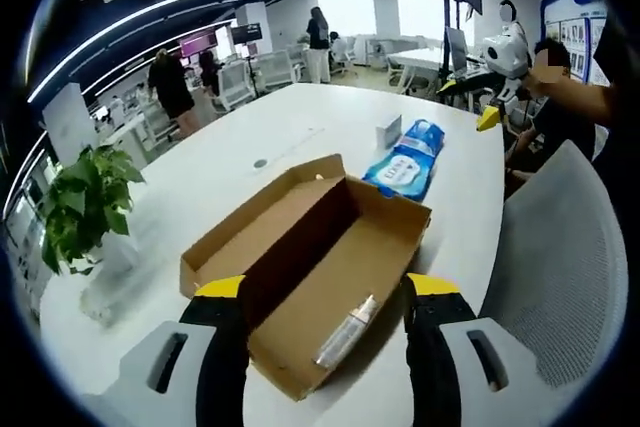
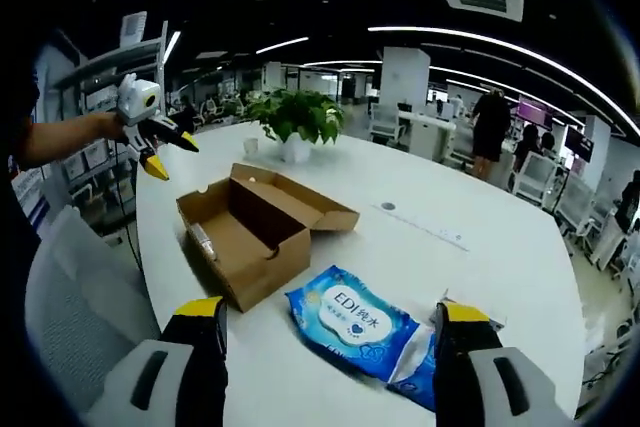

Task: Operate the shoe box by opening the lid, removing the specified soft item, and placing it in the target area until the item is outside and the box remains undamaged.

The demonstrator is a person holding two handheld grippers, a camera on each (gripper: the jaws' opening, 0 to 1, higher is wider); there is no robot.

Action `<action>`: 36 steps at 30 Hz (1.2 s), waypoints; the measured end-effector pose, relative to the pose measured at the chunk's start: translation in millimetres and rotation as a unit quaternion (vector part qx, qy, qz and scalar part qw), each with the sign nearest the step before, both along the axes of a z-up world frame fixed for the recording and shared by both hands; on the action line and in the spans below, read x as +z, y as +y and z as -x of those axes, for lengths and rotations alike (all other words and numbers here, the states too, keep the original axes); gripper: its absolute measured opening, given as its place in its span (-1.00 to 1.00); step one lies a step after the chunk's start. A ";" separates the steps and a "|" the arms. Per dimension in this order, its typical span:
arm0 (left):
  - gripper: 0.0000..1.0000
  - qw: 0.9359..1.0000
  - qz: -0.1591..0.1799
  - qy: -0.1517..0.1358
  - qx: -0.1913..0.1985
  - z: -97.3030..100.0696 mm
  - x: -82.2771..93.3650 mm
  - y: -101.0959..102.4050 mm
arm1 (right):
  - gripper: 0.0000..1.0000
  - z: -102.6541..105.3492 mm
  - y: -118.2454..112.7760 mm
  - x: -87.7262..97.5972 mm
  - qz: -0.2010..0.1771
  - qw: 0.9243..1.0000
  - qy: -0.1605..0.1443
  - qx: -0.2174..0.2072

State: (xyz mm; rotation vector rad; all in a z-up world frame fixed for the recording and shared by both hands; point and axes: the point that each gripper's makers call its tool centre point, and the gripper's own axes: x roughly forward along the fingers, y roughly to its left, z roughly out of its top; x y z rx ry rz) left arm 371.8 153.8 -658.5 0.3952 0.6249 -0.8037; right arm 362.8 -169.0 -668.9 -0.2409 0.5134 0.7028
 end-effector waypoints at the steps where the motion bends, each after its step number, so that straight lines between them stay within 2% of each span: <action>1: 0.26 1.000 0.000 0.001 -0.002 -3.0 0.3 -0.3 | 0.72 2.4 2.1 2.0 -0.004 1.000 -0.001 -0.001; 9: 0.19 0.999 -0.013 0.028 -0.036 -10.7 -7.8 -6.2 | 0.73 16.4 13.3 7.1 -0.015 1.000 -0.002 0.002; 12: 0.18 0.997 -0.038 0.036 -0.057 -13.8 -16.1 -5.4 | 0.73 19.8 14.0 7.5 -0.009 1.000 -0.004 0.000; 20: 0.16 0.990 -0.079 0.065 -0.098 -22.3 -37.8 -3.7 | 0.76 24.4 18.0 13.9 -0.022 1.000 -0.006 -0.005; 25: 0.15 0.982 -0.099 0.083 -0.138 -22.1 -53.5 -7.7 | 0.80 25.6 20.2 16.8 -0.032 0.999 -0.002 -0.011; 30: 0.14 0.970 -0.133 0.105 -0.172 -21.3 -71.3 -9.1 | 0.82 27.5 21.6 16.8 -0.035 0.999 -0.001 -0.016; 35: 0.10 0.962 -0.148 0.116 -0.199 -22.8 -82.8 -11.7 | 0.81 33.2 22.2 12.1 -0.036 0.999 0.009 -0.018; 36: 0.09 0.958 -0.155 0.118 -0.210 -23.1 -86.0 -11.1 | 0.81 34.7 22.7 11.4 -0.035 0.999 0.011 -0.016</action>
